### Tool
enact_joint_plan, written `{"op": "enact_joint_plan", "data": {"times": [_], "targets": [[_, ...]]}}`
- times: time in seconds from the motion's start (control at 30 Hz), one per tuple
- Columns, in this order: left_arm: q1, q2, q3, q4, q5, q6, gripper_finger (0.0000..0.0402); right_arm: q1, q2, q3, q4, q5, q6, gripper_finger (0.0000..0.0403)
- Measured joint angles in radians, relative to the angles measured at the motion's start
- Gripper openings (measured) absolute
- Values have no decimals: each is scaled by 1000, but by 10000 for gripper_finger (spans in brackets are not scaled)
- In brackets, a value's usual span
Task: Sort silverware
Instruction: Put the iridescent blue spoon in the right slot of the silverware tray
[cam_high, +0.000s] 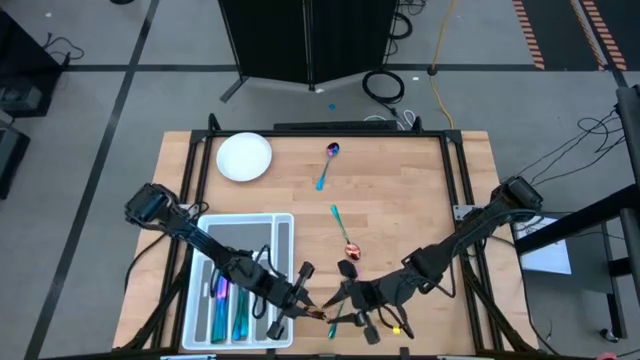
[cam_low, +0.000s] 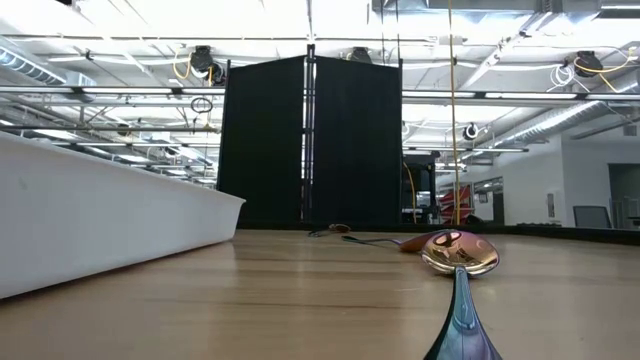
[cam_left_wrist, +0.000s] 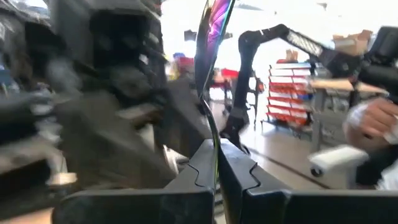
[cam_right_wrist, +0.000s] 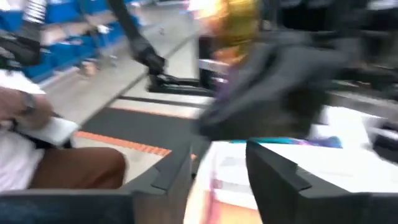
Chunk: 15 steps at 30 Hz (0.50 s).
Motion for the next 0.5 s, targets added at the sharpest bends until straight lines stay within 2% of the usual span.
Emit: {"op": "enact_joint_plan", "data": {"times": [0.1, 0.27, 0.33, 0.5], "targets": [[-13, -31, -2, -92, -6, -1, 1, -2, -26, 1, -106, 56, 41, 160], [-44, -103, -2, -228, -187, -82, 1, 7, -25, 1, -238, 138, 142, 178], [-48, -117, -2, -261, -240, -208, 1, 11, -26, 1, -288, 170, 175, 178], [-30, -120, -2, -410, -245, -646, 0, 14, -25, 1, -366, 183, 203, 172]]}}
